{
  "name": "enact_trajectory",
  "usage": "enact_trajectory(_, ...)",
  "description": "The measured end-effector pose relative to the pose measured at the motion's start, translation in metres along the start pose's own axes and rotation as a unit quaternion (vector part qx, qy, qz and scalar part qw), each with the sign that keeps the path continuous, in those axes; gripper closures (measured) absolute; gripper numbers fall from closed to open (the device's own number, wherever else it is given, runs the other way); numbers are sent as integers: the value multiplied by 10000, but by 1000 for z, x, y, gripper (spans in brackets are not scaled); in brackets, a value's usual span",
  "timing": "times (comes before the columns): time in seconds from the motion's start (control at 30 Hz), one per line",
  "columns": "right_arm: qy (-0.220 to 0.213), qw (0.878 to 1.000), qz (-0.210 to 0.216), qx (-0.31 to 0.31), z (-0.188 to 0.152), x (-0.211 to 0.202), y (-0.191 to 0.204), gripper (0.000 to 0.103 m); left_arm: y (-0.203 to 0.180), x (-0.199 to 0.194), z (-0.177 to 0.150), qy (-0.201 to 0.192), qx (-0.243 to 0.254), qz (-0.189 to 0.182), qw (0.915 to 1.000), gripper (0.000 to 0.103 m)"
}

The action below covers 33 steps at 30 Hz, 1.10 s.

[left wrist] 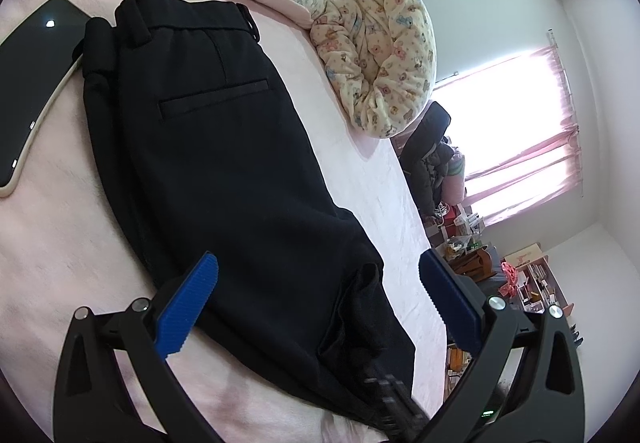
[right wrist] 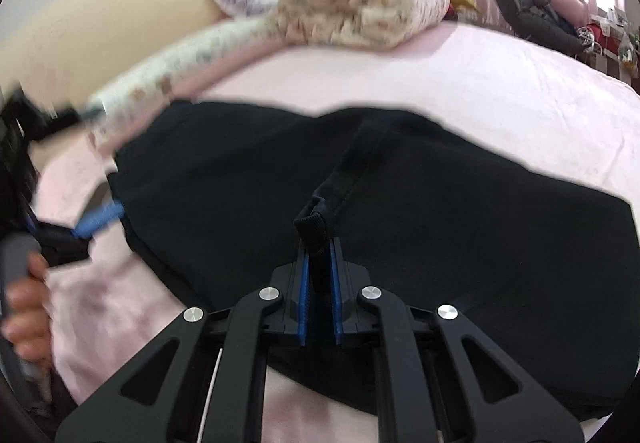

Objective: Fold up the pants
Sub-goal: 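Lay the held hem end down over the trousers with the right tool, then open the right tool and pull it back from the folded trousers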

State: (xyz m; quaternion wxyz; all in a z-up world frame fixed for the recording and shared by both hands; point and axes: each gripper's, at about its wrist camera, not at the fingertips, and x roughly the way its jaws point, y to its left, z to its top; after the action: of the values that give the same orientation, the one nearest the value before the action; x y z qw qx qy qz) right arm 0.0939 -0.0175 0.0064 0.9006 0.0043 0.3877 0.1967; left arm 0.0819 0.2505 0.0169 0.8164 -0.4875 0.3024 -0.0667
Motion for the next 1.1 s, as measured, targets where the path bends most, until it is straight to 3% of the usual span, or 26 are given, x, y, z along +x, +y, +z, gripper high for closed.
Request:
enact_trajectory(0.03,216,9996,-88,-128,-6,10,3,93,0,1,0,13,-4,1,10000,2)
enact_trajectory(0.23,341,9989,-256,-183,-7,9,9,88,2,-1,0,21,-40,1,10000,2)
enact_trajectory(0.33,320,9995,78,3,-7,2,8,66,3,-3,2,18,-39,-28,10000,2)
enact_trajectory(0.43,101,9987,501,20,-8,-14,16,65,5,-9,10,-60,-78,-66,9999,2)
enact_trajectory(0.53,-484,9970,581,191,-1,-34,13,66,12,-19,19,-232,-155,15,9996,2)
enact_trajectory(0.6,-629,9957,345,584,7,-35,-4,66,17,-25,26,-325,-214,93,9992,2)
enact_trajectory(0.7,-424,9959,27,796,11,-21,-19,68,26,-34,37,-406,-283,278,9984,2)
enact_trajectory(0.87,307,9980,-419,354,1,19,-4,68,39,-47,51,-449,-339,378,9977,2)
enact_trajectory(0.93,219,9974,-688,45,-1,19,6,68,41,-51,55,-451,-307,377,9978,2)
enact_trajectory(1.1,-79,9972,-731,125,5,5,3,68,49,-62,62,-418,-210,418,9980,2)
